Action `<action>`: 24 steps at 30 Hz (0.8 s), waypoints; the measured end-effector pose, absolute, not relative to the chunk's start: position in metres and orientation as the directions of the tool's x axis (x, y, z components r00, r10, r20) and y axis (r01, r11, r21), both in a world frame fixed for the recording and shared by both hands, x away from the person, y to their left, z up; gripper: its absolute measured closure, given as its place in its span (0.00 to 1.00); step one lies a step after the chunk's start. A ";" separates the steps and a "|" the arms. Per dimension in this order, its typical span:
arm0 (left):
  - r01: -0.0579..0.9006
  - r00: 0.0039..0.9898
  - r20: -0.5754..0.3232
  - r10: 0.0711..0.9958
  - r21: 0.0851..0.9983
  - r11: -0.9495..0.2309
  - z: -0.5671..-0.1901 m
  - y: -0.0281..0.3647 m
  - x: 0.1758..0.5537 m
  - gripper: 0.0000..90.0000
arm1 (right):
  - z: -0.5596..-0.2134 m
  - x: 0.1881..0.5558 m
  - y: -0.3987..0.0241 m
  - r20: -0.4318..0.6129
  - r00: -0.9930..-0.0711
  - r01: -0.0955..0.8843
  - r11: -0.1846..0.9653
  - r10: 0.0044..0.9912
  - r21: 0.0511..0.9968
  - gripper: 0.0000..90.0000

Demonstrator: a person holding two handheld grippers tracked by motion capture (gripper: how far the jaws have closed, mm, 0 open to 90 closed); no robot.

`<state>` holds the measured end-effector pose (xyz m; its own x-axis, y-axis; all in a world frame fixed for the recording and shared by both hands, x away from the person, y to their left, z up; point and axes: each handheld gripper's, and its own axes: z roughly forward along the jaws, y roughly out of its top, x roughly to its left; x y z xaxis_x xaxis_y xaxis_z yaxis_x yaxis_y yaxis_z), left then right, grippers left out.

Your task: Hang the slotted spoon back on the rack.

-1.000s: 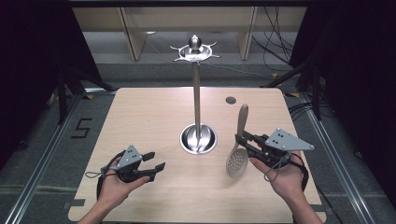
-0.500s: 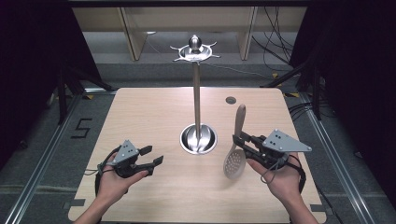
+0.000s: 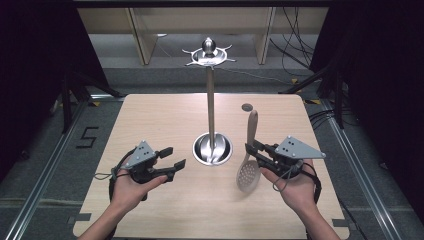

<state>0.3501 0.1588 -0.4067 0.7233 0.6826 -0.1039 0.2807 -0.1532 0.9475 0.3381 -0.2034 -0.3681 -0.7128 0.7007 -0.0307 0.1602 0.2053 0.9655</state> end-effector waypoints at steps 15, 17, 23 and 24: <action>0.220 0.773 -0.090 0.628 0.966 -0.134 -0.355 0.114 0.359 0.41 | -0.373 0.339 -0.195 -0.035 -0.660 0.178 0.202 0.751 0.963 0.84; 0.218 0.783 -0.097 0.615 0.968 -0.124 -0.350 0.107 0.359 0.41 | -0.373 0.339 -0.191 -0.015 -0.669 0.190 0.190 0.743 0.963 0.84; 0.196 0.808 -0.101 0.581 0.975 -0.103 -0.336 0.087 0.357 0.41 | -0.371 0.338 -0.182 -0.024 -0.668 0.179 0.193 0.744 0.965 0.84; 0.187 0.815 -0.092 0.572 0.976 -0.109 -0.331 0.082 0.356 0.42 | -0.370 0.339 -0.182 -0.030 -0.674 0.180 0.203 0.738 0.963 0.84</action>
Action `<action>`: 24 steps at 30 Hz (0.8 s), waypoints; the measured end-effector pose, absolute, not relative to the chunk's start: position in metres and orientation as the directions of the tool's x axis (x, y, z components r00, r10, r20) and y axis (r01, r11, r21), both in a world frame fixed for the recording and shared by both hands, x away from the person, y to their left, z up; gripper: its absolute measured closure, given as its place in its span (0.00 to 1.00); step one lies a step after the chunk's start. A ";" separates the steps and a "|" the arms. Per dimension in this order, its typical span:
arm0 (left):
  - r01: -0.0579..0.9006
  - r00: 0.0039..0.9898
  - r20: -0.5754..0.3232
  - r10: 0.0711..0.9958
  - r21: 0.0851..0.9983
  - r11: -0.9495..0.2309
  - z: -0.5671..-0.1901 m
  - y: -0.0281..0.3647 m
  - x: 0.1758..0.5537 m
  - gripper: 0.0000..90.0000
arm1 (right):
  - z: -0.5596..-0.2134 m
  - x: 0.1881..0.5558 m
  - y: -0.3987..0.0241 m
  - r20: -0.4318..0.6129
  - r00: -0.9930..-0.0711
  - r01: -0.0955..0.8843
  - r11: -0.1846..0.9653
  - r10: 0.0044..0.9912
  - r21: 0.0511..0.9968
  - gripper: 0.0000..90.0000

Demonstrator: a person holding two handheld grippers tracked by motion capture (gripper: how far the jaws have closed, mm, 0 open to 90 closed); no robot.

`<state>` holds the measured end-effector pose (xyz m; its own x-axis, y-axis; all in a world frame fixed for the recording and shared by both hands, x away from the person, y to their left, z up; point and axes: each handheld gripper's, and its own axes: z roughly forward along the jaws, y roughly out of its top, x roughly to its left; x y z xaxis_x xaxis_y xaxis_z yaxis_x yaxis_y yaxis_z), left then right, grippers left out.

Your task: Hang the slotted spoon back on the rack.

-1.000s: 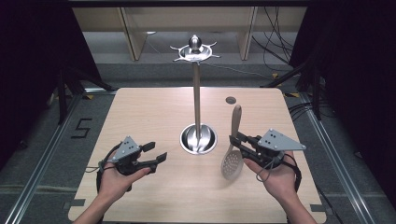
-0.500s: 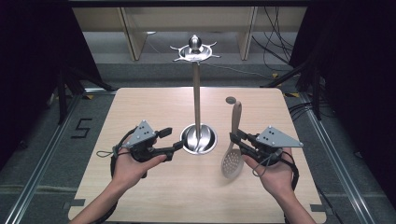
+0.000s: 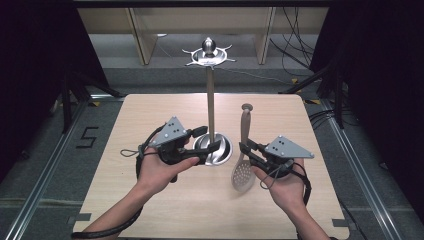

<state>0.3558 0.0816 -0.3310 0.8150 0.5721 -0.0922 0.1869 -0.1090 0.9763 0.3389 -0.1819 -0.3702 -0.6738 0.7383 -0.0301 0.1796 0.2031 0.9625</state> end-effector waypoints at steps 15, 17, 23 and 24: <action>0.179 0.839 -0.080 0.538 0.974 -0.135 -0.323 0.040 0.360 0.51 | -0.369 0.341 -0.176 -0.038 -0.647 0.179 0.201 0.761 0.963 0.84; 0.174 0.846 -0.081 0.526 0.976 -0.131 -0.325 0.033 0.363 0.53 | -0.369 0.340 -0.175 -0.028 -0.646 0.191 0.197 0.763 0.962 0.84; 0.171 0.854 -0.078 0.515 0.976 -0.135 -0.325 0.023 0.368 0.62 | -0.371 0.338 -0.173 -0.051 -0.655 0.181 0.222 0.754 0.958 0.84; 0.168 0.853 -0.075 0.516 0.976 -0.137 -0.324 0.022 0.369 0.63 | -0.371 0.337 -0.172 -0.048 -0.650 0.186 0.220 0.759 0.958 0.84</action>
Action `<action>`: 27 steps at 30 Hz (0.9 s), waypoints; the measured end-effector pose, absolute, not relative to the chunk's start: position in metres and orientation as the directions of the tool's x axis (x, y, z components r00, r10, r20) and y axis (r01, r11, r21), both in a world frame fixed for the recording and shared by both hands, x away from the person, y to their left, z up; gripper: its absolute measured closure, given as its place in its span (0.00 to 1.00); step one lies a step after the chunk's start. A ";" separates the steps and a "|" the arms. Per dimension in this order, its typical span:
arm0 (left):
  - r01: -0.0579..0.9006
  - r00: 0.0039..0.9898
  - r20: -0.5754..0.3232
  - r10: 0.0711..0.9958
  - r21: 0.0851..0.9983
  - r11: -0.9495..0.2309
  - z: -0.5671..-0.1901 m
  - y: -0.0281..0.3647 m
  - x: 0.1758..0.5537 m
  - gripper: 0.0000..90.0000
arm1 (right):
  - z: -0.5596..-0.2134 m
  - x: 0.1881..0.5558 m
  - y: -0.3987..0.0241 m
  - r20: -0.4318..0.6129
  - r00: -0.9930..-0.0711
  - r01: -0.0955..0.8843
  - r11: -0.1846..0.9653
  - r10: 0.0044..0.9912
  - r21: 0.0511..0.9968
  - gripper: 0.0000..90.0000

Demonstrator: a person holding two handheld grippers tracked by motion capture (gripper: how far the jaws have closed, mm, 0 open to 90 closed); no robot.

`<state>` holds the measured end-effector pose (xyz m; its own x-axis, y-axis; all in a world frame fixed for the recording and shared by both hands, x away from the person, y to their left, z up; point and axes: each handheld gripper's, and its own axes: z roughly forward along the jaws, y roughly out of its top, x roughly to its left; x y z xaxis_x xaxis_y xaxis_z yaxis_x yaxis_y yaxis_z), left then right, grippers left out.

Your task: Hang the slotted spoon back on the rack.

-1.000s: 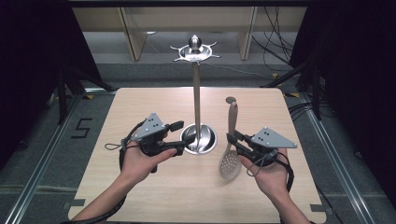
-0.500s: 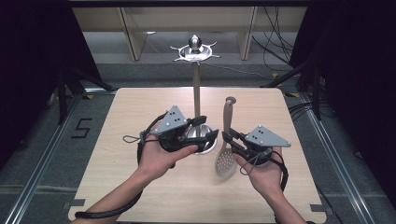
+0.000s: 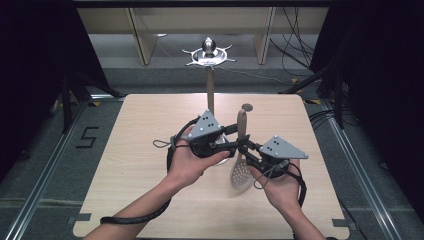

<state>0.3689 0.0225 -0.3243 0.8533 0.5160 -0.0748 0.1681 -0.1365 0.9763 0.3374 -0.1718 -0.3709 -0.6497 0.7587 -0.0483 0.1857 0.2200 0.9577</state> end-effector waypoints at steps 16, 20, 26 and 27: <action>0.184 0.842 -0.086 0.532 0.974 -0.133 -0.319 0.029 0.374 0.82 | -0.362 0.332 -0.171 -0.137 -0.637 0.125 0.277 0.758 0.953 0.64; 0.178 0.841 -0.076 0.536 0.974 -0.140 -0.317 0.032 0.377 0.82 | -0.363 0.328 -0.177 -0.183 -0.632 0.099 0.313 0.753 0.945 0.57; 0.175 0.841 -0.072 0.535 0.974 -0.143 -0.310 0.040 0.381 0.82 | -0.373 0.320 -0.190 -0.130 -0.646 0.146 0.289 0.752 0.946 0.54; 0.170 0.841 -0.065 0.537 0.974 -0.148 -0.308 0.042 0.382 0.82 | -0.374 0.320 -0.192 -0.109 -0.649 0.155 0.272 0.753 0.950 0.53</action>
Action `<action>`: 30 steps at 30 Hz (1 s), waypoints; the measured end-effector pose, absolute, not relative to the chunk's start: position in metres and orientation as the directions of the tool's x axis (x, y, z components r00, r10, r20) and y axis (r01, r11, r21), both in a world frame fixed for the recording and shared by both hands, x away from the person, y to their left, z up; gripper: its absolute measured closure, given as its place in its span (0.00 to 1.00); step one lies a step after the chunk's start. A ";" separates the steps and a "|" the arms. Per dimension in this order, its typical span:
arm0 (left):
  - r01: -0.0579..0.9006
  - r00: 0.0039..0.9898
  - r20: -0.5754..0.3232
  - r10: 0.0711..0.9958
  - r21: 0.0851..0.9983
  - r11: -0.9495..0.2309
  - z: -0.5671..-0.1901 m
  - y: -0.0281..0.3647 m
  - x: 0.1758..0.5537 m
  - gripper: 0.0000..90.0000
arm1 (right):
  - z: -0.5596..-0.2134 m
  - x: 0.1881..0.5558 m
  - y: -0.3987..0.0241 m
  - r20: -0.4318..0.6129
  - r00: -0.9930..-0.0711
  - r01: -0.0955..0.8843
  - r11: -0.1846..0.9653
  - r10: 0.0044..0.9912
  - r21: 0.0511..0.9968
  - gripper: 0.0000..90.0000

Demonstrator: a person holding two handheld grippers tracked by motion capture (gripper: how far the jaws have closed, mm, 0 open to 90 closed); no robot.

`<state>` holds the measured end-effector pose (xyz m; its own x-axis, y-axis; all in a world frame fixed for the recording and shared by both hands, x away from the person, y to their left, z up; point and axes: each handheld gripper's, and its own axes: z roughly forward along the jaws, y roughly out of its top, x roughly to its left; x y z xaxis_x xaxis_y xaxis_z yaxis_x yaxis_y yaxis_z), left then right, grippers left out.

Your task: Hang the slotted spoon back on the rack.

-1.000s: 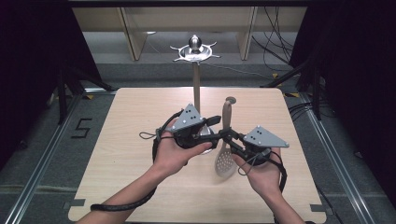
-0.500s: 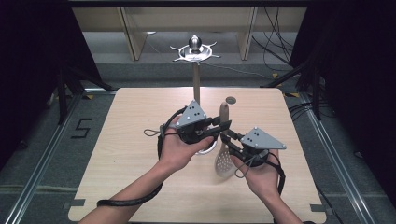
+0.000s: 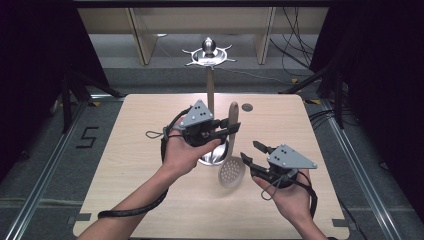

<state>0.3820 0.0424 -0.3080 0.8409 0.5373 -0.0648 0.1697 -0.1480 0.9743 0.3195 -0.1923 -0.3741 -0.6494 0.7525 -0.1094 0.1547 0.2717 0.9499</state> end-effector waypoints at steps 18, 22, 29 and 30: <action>0.155 0.841 -0.044 0.540 0.974 -0.163 -0.296 0.060 0.387 0.82 | -0.402 0.322 -0.227 0.000 -0.630 0.248 0.201 0.776 0.948 0.52; 0.152 0.844 -0.043 0.535 0.975 -0.162 -0.294 0.062 0.388 0.82 | -0.408 0.322 -0.231 -0.004 -0.617 0.260 0.208 0.787 0.943 0.52; 0.150 0.845 -0.041 0.532 0.975 -0.163 -0.289 0.066 0.389 0.82 | -0.418 0.323 -0.236 0.036 -0.606 0.303 0.189 0.794 0.934 0.52; 0.144 0.849 -0.036 0.527 0.976 -0.165 -0.288 0.067 0.390 0.82 | -0.418 0.323 -0.237 0.036 -0.609 0.314 0.199 0.792 0.928 0.52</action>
